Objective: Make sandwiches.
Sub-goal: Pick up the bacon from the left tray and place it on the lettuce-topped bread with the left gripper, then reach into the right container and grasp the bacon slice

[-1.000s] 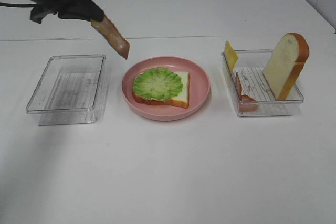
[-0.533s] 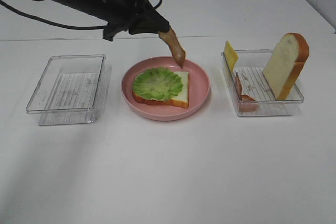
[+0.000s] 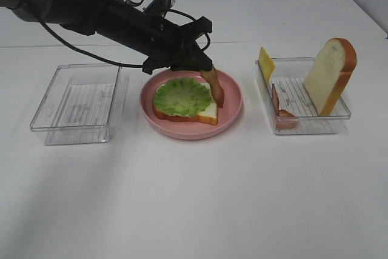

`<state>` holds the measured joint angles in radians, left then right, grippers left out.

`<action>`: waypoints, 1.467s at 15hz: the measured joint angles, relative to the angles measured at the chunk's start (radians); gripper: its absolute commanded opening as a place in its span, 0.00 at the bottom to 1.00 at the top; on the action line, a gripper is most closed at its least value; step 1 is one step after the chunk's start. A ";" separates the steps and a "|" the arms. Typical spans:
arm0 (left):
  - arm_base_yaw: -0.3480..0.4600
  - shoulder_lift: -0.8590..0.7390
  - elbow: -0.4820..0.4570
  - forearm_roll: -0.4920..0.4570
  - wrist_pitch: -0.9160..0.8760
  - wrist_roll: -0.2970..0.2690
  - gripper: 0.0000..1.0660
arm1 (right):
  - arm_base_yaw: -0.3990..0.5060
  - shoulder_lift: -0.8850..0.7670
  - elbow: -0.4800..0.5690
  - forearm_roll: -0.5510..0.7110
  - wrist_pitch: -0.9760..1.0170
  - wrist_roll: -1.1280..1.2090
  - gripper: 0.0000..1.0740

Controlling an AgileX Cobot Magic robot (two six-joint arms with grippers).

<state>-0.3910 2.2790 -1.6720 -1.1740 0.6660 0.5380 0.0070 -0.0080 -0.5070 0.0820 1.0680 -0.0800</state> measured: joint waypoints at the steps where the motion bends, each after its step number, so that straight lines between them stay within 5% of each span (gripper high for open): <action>1: 0.015 0.000 0.000 0.015 -0.001 0.000 0.00 | 0.000 0.000 0.000 0.000 0.000 0.000 0.75; 6: 0.076 0.000 -0.001 0.022 0.034 0.000 0.00 | 0.000 0.000 0.000 0.000 0.000 0.000 0.75; 9: 0.092 0.000 -0.002 0.114 0.049 0.000 0.00 | 0.000 0.000 0.000 0.000 0.000 0.000 0.75; 11: 0.092 0.000 -0.002 0.177 0.058 -0.049 0.14 | 0.000 0.000 0.000 0.000 0.000 0.000 0.75; 15: 0.092 0.000 -0.002 0.282 0.059 -0.119 0.63 | 0.000 0.000 0.000 0.000 0.000 0.000 0.75; 19: 0.092 -0.033 -0.002 0.381 0.098 -0.126 0.67 | 0.000 0.000 0.000 0.000 0.000 0.000 0.75; 22: 0.092 -0.144 -0.005 0.563 0.154 -0.178 0.67 | 0.000 0.000 0.000 0.000 0.000 0.000 0.75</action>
<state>-0.2990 2.1350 -1.6770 -0.6110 0.8200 0.3600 0.0070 -0.0080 -0.5070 0.0820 1.0680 -0.0800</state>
